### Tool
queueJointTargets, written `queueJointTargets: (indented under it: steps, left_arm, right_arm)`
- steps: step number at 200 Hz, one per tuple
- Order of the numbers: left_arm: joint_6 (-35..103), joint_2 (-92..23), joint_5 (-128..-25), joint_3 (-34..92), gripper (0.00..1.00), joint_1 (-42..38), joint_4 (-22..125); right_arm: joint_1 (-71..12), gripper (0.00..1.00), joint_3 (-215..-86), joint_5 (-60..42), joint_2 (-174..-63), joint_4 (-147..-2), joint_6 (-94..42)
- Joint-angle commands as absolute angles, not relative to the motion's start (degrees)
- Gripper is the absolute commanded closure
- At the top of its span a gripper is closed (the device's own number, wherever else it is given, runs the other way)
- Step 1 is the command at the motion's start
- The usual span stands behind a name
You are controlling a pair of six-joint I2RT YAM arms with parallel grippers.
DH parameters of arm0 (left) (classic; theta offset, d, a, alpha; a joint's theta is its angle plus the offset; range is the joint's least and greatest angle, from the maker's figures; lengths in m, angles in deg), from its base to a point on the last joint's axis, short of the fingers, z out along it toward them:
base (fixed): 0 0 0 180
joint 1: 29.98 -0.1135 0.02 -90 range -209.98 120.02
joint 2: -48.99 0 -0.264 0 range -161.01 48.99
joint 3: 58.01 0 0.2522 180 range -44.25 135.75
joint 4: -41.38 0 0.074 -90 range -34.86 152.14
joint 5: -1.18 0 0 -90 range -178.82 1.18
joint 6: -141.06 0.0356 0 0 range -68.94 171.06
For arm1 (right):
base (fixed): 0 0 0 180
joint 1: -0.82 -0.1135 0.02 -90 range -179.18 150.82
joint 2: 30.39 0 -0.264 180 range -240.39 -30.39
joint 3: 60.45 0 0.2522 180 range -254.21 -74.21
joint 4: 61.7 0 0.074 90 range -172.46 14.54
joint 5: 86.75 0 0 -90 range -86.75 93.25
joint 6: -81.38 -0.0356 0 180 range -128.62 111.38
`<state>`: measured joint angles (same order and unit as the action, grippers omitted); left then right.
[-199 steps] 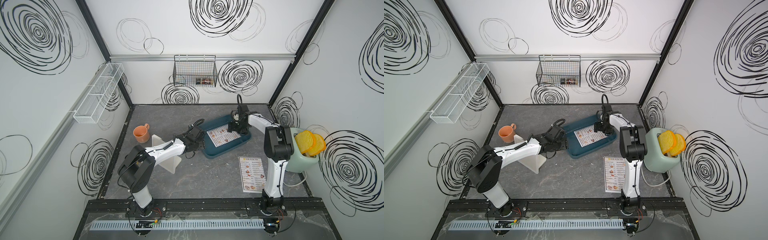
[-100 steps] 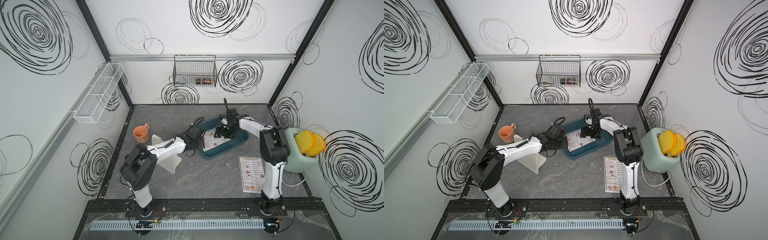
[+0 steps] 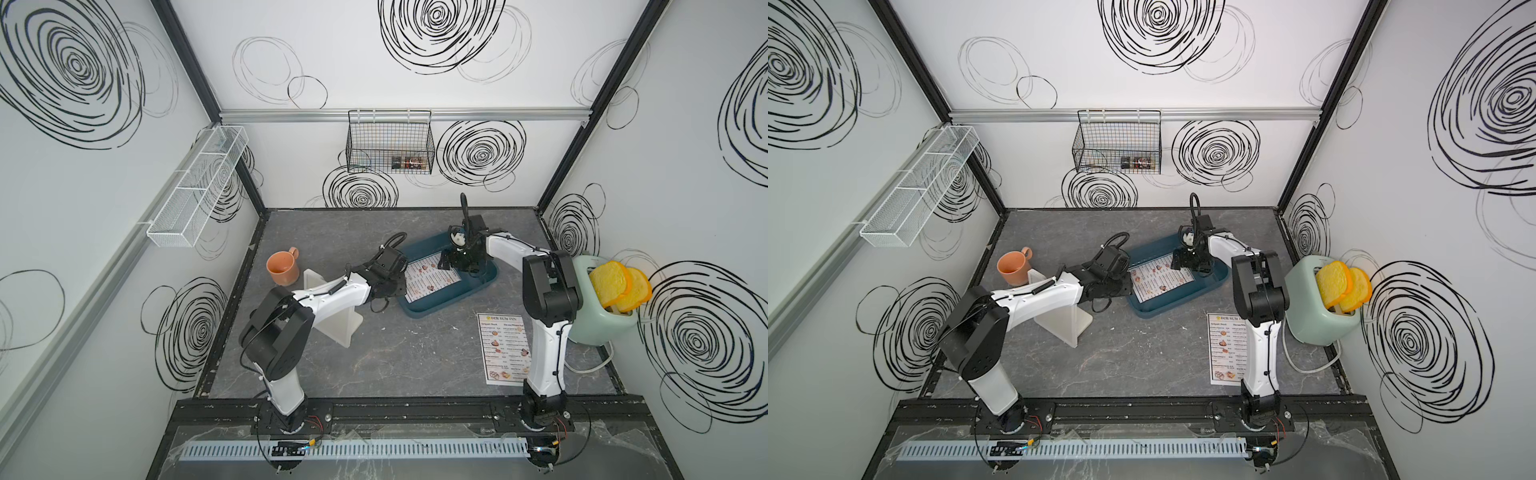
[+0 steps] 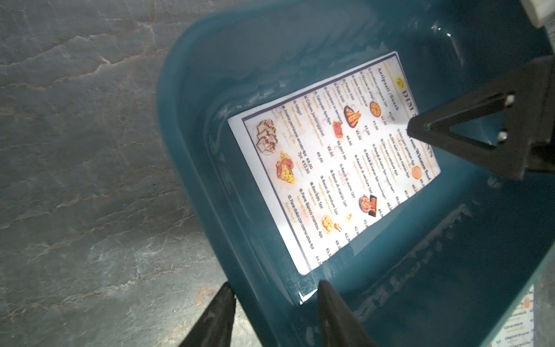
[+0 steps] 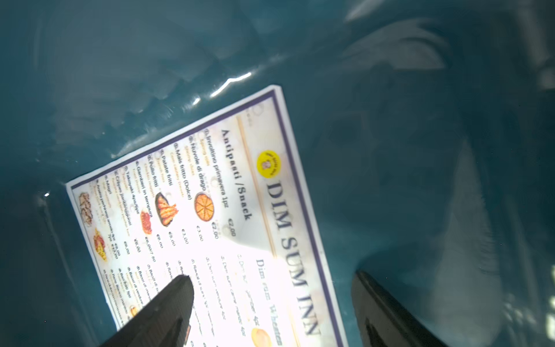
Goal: Replace the menus in the menu holders
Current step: Pick up the menu from the storage box.
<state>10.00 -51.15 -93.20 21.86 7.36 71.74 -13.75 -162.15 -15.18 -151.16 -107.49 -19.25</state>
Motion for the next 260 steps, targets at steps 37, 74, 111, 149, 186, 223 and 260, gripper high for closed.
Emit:
queueJointTargets:
  steps: [37,74,111,149,186,223,260]
  left_arm:
    - [11.9,-53.3,-93.7,22.4,0.55,6.9,69.2]
    - [12.6,-53.5,-93.5,22.3,0.56,6.6,68.9]
    - [12.5,-53.4,-93.5,21.9,0.56,6.4,68.5]
    - [12.5,-53.0,-93.5,21.2,0.56,6.2,68.1]
    - [12.5,-52.4,-93.7,20.6,0.56,6.1,68.1]
    - [12.3,-52.1,-93.8,20.4,0.56,6.1,67.8]
    - [11.9,-51.9,-93.7,20.3,0.56,6.2,67.5]
  right_arm:
    - [-17.8,0.12,-157.5,-33.6,-154.6,-108.4,-16.9]
    - [-17.5,0.04,-153.3,-43.7,-153.5,-103.6,-19.0]
    - [-16.9,0.03,-152.4,-48.8,-153.1,-100.5,-21.3]
    - [-17.0,0.02,-151.8,-52.8,-153.6,-98.2,-23.2]
    - [-17.2,0.08,-151.8,-54.0,-153.6,-95.8,-25.8]
    - [-18.0,0.13,-153.0,-54.6,-154.7,-96.5,-26.1]
    - [-19.6,0.14,-153.9,-54.2,-155.3,-95.6,-27.5]
